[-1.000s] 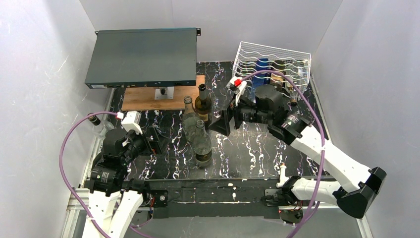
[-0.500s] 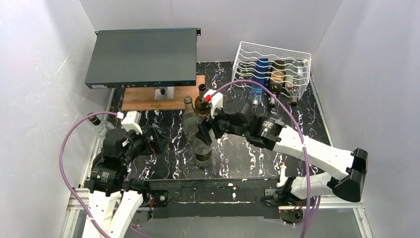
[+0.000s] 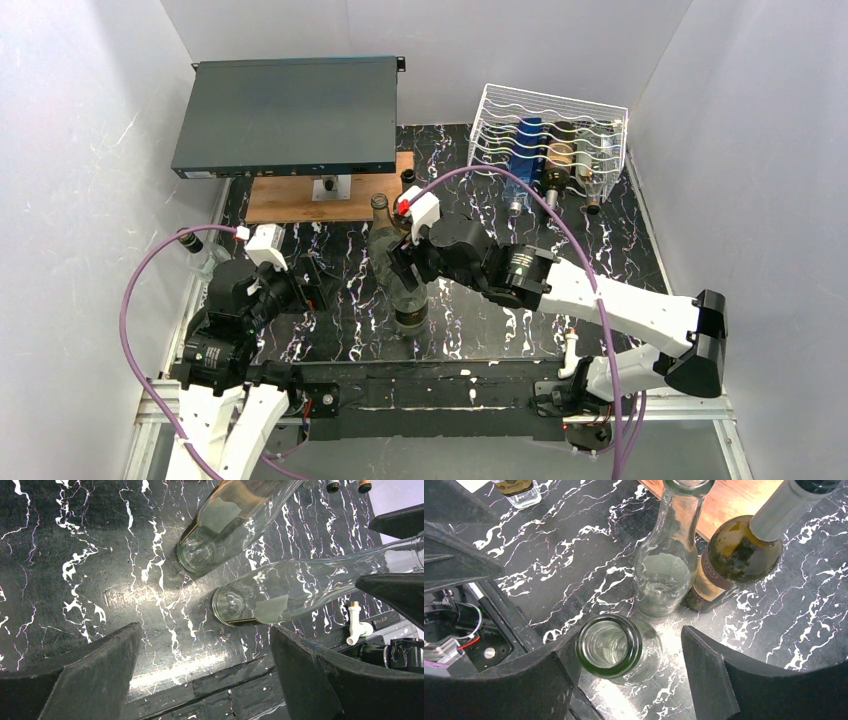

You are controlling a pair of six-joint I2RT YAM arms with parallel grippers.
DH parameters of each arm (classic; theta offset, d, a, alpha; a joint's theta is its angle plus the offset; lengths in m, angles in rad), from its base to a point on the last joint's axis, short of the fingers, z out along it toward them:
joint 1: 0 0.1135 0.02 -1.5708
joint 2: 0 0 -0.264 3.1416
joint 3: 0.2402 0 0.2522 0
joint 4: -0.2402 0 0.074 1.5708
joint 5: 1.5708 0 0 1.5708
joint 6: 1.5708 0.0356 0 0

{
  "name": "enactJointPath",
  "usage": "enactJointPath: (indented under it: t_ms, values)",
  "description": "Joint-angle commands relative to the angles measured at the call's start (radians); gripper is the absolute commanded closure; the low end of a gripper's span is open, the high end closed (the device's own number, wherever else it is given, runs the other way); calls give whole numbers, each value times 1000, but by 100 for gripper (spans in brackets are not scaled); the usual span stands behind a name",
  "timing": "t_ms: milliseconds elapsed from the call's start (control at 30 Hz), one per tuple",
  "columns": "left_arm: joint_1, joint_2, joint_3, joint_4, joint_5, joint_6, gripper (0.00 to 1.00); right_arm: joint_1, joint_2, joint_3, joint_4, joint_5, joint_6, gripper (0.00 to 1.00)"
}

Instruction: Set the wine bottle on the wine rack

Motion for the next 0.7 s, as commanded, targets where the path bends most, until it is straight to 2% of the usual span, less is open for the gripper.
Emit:
enactJointPath:
  t_ms: [0,200,400,533,667]
  values:
    - [1,-5,-4,10,5,8,1,4,24,33,48,58,12,25]
    - [1,-4,-4,9,3,7,1,4,45,30,54,61,14,32]
    - [1,-2,-4,10,3,7,1,4,34,15,67,96,17,49]
    - [2,-1,-5,10,5,8,1,-2,19,8,60,181,42,74]
    - [1,2,-5,10,5,7,1,-37,13,29,17,194,42,98]
